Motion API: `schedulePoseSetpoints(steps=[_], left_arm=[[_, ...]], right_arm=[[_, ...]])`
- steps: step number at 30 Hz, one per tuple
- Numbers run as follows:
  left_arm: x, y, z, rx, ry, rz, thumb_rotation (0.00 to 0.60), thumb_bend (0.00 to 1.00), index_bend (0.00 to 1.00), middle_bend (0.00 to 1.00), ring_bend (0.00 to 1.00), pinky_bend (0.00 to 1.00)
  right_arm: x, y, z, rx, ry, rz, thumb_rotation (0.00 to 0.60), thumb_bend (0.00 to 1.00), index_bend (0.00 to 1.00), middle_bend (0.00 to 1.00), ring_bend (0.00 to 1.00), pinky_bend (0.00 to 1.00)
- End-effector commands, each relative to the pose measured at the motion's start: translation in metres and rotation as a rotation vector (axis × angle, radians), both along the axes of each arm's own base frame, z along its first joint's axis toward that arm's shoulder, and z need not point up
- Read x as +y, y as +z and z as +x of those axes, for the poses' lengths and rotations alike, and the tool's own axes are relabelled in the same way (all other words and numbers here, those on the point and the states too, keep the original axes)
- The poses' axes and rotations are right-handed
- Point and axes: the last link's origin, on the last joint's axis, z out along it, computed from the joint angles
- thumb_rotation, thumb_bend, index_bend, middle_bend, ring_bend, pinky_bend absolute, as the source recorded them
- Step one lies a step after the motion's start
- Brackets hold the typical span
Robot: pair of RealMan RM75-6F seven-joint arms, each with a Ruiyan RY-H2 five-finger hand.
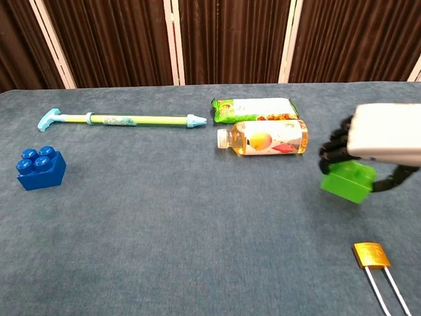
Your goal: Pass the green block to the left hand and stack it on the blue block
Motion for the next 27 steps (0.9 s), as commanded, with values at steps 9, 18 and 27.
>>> schedulePoseSetpoints(steps=[9,18,27], left_arm=[[0.001,0.002,0.001,-0.014,-0.007,-0.008,0.6,0.0,0.0,0.0,0.0,0.0],[0.002,0.01,-0.006,-0.035,0.016,0.011,0.6,0.0,0.0,0.0,0.0,0.0],[0.005,0.018,-0.015,-0.044,0.043,0.022,0.6,0.0,0.0,0.0,0.0,0.0]], right_arm=[[0.006,-0.055,0.172,0.024,0.266,0.028,0.6,0.5,0.45,0.59,0.43,0.54],[0.015,-0.101,0.216,0.091,0.307,0.027,0.6,0.51,0.46,0.59,0.43,0.54],[0.025,-0.125,0.228,0.111,0.41,0.071,0.6,0.51,0.47,0.59,0.43,0.54]])
